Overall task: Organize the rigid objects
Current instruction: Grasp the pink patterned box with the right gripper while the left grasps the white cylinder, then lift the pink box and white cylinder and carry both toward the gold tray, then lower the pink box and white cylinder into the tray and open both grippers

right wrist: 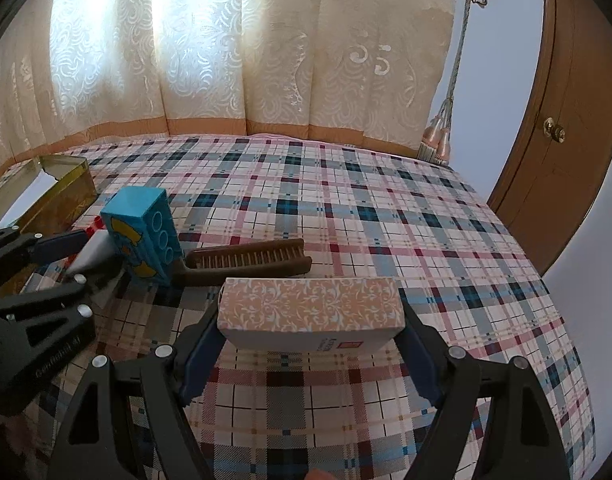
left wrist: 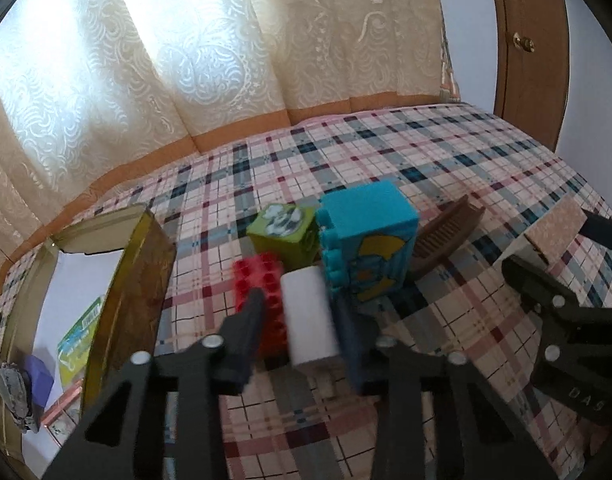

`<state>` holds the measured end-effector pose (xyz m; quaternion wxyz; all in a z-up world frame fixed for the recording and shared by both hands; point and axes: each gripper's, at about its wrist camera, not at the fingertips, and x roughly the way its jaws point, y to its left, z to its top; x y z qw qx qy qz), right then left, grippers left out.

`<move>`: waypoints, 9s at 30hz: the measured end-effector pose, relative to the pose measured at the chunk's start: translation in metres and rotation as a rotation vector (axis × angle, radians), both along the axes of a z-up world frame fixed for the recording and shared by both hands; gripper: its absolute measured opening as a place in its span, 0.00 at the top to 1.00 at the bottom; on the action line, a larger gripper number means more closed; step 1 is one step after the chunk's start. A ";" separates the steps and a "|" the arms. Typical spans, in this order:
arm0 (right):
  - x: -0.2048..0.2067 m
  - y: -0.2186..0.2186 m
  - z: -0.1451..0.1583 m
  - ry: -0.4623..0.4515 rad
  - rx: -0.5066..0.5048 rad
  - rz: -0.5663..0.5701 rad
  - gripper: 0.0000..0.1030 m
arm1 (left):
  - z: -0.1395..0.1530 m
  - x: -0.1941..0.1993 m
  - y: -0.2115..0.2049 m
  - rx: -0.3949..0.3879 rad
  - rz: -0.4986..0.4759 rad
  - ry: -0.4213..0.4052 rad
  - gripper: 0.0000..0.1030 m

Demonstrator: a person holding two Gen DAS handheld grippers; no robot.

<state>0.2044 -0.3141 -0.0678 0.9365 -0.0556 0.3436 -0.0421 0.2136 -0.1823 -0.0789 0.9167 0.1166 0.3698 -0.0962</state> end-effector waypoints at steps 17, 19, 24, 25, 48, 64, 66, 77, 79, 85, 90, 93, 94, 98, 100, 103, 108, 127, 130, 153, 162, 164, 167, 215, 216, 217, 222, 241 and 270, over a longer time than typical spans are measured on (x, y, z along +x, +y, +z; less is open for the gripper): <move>-0.007 -0.002 0.005 -0.046 -0.008 -0.034 0.21 | 0.005 -0.025 0.037 -0.102 -0.020 -0.001 0.80; -0.007 -0.002 0.005 -0.048 -0.007 -0.035 0.21 | 0.005 -0.025 0.038 -0.105 -0.020 0.000 0.81; -0.007 -0.004 0.006 -0.054 0.003 -0.038 0.21 | 0.004 -0.025 0.036 -0.096 -0.029 0.010 0.80; -0.007 -0.004 0.006 -0.054 0.003 -0.038 0.21 | 0.003 -0.024 0.034 -0.089 -0.032 0.020 0.80; -0.017 0.002 0.012 -0.111 -0.047 -0.071 0.21 | 0.016 -0.037 0.035 -0.049 0.034 -0.108 0.80; -0.034 0.020 0.019 -0.182 -0.034 -0.066 0.21 | 0.030 -0.065 0.052 -0.065 0.101 -0.243 0.80; -0.037 0.022 0.021 -0.195 -0.036 -0.073 0.21 | 0.031 -0.069 0.054 -0.063 0.110 -0.260 0.80; -0.050 0.048 0.023 -0.232 -0.049 -0.041 0.21 | 0.036 -0.082 0.064 -0.083 0.123 -0.301 0.80; -0.051 0.048 0.024 -0.236 -0.047 -0.042 0.21 | 0.036 -0.084 0.065 -0.084 0.124 -0.305 0.80; -0.055 0.048 0.025 -0.247 -0.029 -0.049 0.21 | 0.037 -0.088 0.067 -0.090 0.126 -0.317 0.80; -0.059 0.047 0.027 -0.267 -0.003 -0.051 0.20 | 0.037 -0.090 0.068 -0.095 0.127 -0.322 0.80; -0.062 0.047 0.027 -0.276 0.015 -0.049 0.21 | 0.038 -0.093 0.070 -0.095 0.127 -0.329 0.80; -0.063 0.048 0.027 -0.280 0.020 -0.048 0.21 | 0.038 -0.094 0.070 -0.096 0.127 -0.330 0.80; -0.066 0.052 0.028 -0.294 0.024 -0.041 0.20 | 0.039 -0.097 0.073 -0.101 0.131 -0.335 0.80; -0.067 0.054 0.029 -0.299 0.018 -0.039 0.20 | 0.039 -0.098 0.075 -0.103 0.132 -0.335 0.80; -0.067 0.058 0.029 -0.300 0.014 -0.032 0.20 | 0.039 -0.100 0.078 -0.109 0.136 -0.339 0.80; -0.069 0.063 0.029 -0.302 0.013 -0.024 0.20 | 0.041 -0.105 0.084 -0.115 0.144 -0.355 0.80; -0.076 0.083 0.030 -0.315 -0.003 0.010 0.20 | 0.043 -0.117 0.107 -0.135 0.176 -0.379 0.80; -0.077 0.086 0.030 -0.316 -0.006 0.016 0.20 | 0.043 -0.119 0.110 -0.137 0.180 -0.381 0.80; -0.084 0.102 0.030 -0.329 0.001 0.051 0.20 | 0.046 -0.131 0.120 -0.144 0.175 -0.420 0.80; -0.087 0.104 0.031 -0.345 -0.004 0.056 0.20 | 0.048 -0.140 0.118 -0.132 0.164 -0.467 0.80; -0.088 0.105 0.032 -0.351 -0.008 0.057 0.20 | 0.049 -0.143 0.119 -0.130 0.170 -0.481 0.80; -0.090 0.108 0.032 -0.361 -0.020 0.060 0.20 | 0.050 -0.145 0.122 -0.123 0.185 -0.489 0.80; -0.103 0.189 0.032 -0.409 -0.050 0.275 0.20 | 0.047 -0.148 0.188 -0.124 0.299 -0.453 0.80; -0.103 0.191 0.031 -0.407 -0.051 0.280 0.20 | 0.046 -0.148 0.190 -0.123 0.302 -0.452 0.80; -0.103 0.192 0.031 -0.405 -0.052 0.286 0.20 | 0.046 -0.147 0.192 -0.121 0.307 -0.450 0.80; -0.100 0.201 0.031 -0.401 -0.056 0.316 0.20 | 0.045 -0.144 0.210 -0.124 0.339 -0.433 0.80; -0.053 0.244 0.049 -0.285 0.079 0.491 0.20 | 0.037 -0.106 0.252 -0.102 0.363 -0.297 0.80; -0.027 0.251 0.037 -0.140 0.191 0.543 0.11 | 0.036 -0.097 0.269 -0.065 0.452 -0.265 0.12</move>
